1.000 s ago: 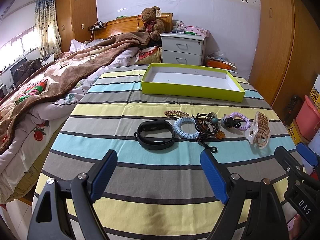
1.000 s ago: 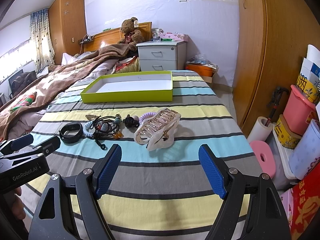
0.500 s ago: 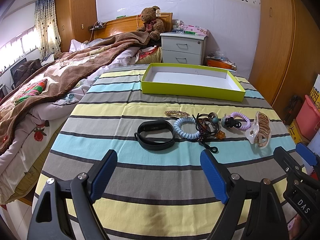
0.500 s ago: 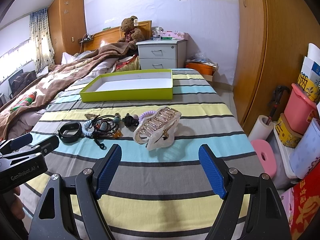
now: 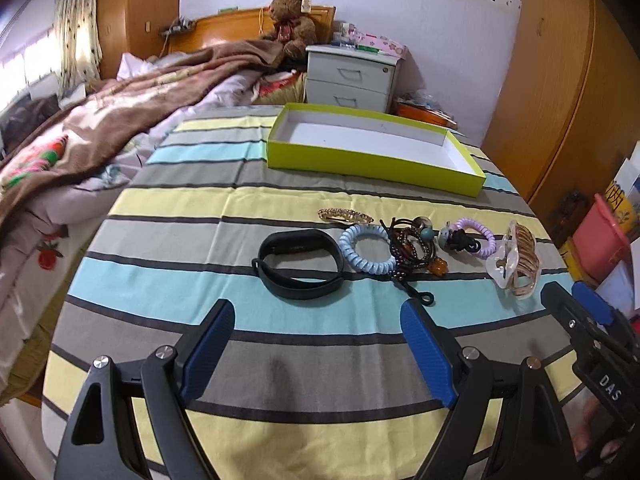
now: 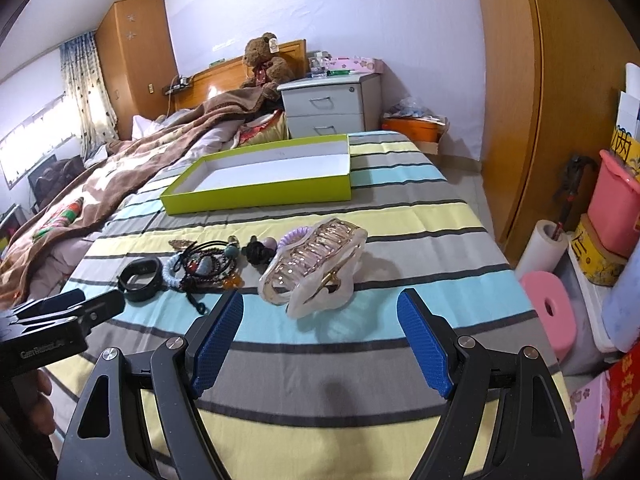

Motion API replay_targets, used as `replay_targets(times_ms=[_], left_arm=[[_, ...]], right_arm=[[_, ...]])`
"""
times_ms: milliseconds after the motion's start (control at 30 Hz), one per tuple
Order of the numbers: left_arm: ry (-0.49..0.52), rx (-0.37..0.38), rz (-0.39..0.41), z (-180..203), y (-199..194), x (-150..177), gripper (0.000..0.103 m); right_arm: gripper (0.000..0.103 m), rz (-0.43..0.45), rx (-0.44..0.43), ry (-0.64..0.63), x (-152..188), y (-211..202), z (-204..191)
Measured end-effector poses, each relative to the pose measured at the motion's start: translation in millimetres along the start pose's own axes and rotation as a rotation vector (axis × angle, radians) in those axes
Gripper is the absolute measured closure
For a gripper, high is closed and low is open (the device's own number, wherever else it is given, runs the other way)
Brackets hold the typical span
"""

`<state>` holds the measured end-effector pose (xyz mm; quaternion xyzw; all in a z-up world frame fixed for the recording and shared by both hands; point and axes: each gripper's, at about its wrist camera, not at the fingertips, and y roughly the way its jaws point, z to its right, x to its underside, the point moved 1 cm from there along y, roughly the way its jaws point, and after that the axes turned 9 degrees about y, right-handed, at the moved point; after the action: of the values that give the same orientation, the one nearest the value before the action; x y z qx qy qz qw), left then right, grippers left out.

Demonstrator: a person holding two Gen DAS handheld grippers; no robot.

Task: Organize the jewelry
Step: 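Close the right gripper on the gold claw clip while the left gripper closes on the black watch band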

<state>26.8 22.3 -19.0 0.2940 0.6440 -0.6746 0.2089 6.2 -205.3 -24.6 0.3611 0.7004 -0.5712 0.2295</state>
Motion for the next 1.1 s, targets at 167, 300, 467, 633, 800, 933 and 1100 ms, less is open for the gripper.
replay_targets(times_ms=[167,300,467,633,800,933,1100], left_arm=[[0.007,0.000,-0.003,-6.6,6.9,-4.4,0.017],[-0.023,0.018,-0.019,-14.6,14.1,-8.0,0.017],[-0.040,0.034,-0.029,-21.1,22.7,-12.1,0.017],[-0.042,0.040,-0.050,-27.8,29.4,-13.7,0.017],[-0.062,0.036,-0.055,-36.8,34.1,-15.5,0.017],[-0.067,0.023,-0.068,-44.5,40.6,-19.8,0.021],[-0.065,-0.005,-0.090,-52.7,50.4,-25.1,0.025]], right_arm=[[0.024,-0.029,-0.028,0.018,-9.4,17.8,0.5],[0.024,-0.057,-0.030,0.030,-18.1,32.2,-4.5],[0.024,-0.085,0.020,0.002,-20.5,48.5,-12.3],[0.025,-0.098,0.045,0.022,-22.3,53.4,-5.3],[0.051,-0.087,0.065,0.009,-24.4,48.4,-1.4],[0.061,-0.084,0.059,0.004,-25.2,43.1,3.0],[0.061,-0.072,0.061,0.004,-25.5,38.6,9.7]])
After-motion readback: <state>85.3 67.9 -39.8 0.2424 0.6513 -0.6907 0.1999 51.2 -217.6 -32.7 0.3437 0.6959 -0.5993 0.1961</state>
